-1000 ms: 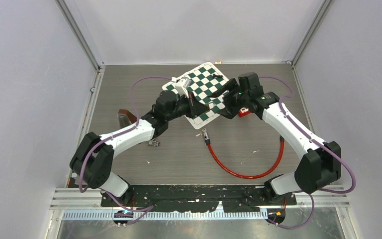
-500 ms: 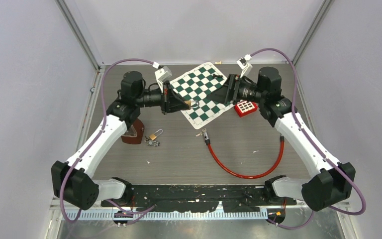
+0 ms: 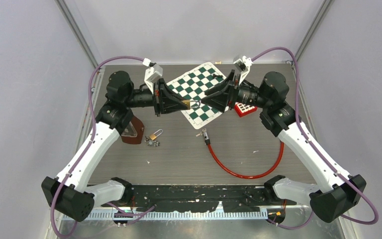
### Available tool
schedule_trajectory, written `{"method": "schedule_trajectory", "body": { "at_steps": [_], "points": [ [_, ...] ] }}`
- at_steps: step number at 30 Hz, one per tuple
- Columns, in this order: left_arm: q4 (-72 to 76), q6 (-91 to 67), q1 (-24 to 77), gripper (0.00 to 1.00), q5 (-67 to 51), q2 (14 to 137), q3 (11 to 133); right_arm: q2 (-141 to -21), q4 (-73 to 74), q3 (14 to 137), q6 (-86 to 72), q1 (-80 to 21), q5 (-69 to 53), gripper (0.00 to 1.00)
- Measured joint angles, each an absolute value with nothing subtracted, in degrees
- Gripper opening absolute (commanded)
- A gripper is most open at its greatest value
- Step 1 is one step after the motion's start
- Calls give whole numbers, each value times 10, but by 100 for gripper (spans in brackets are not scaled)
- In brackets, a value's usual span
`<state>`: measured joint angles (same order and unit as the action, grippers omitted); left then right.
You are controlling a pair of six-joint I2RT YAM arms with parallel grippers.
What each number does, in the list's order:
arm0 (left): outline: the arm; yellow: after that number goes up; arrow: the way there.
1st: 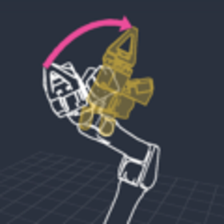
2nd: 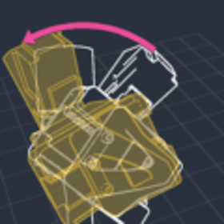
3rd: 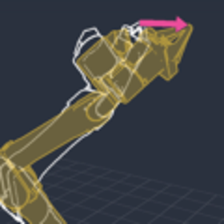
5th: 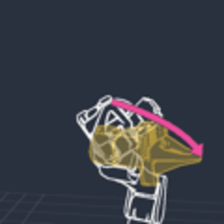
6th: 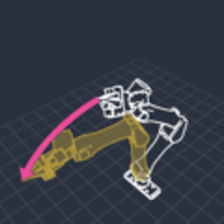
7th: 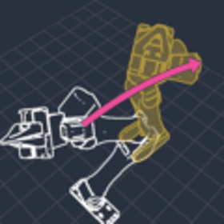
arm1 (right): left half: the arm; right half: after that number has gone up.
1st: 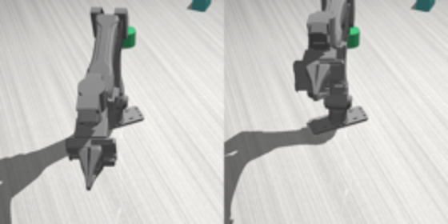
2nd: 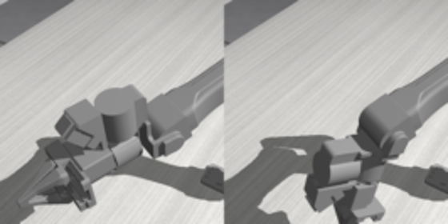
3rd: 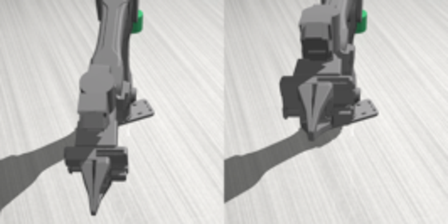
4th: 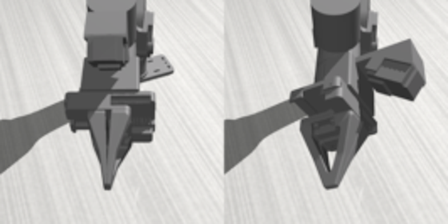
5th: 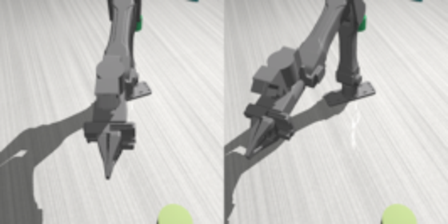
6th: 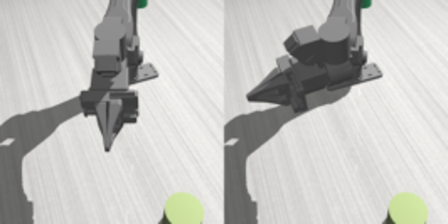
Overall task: Lock with the key
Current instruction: Lock the lock.
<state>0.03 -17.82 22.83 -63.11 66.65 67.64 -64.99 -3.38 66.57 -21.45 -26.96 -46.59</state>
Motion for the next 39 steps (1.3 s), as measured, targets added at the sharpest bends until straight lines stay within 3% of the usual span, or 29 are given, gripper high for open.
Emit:
{"method": "schedule_trajectory", "body": {
  "at_steps": [11, 13, 15, 17, 39],
  "points": [
    [54, -224, 228, 0, -631, 666, 671, -659, -35, 667, -189, -296, -490, 35],
    [63, -229, 228, 0, -631, 666, 670, -663, -36, 667, -186, -299, -490, 29],
    [70, -236, 228, 0, -631, 666, 669, -667, -38, 667, -184, -302, -490, 12],
    [72, -238, 228, 0, -630, 666, 667, -670, -40, 667, -180, -306, -489, 6],
    [105, -278, 212, 0, -651, 663, 662, -667, 2, 693, -69, -364, -415, 5]
  ]
}}
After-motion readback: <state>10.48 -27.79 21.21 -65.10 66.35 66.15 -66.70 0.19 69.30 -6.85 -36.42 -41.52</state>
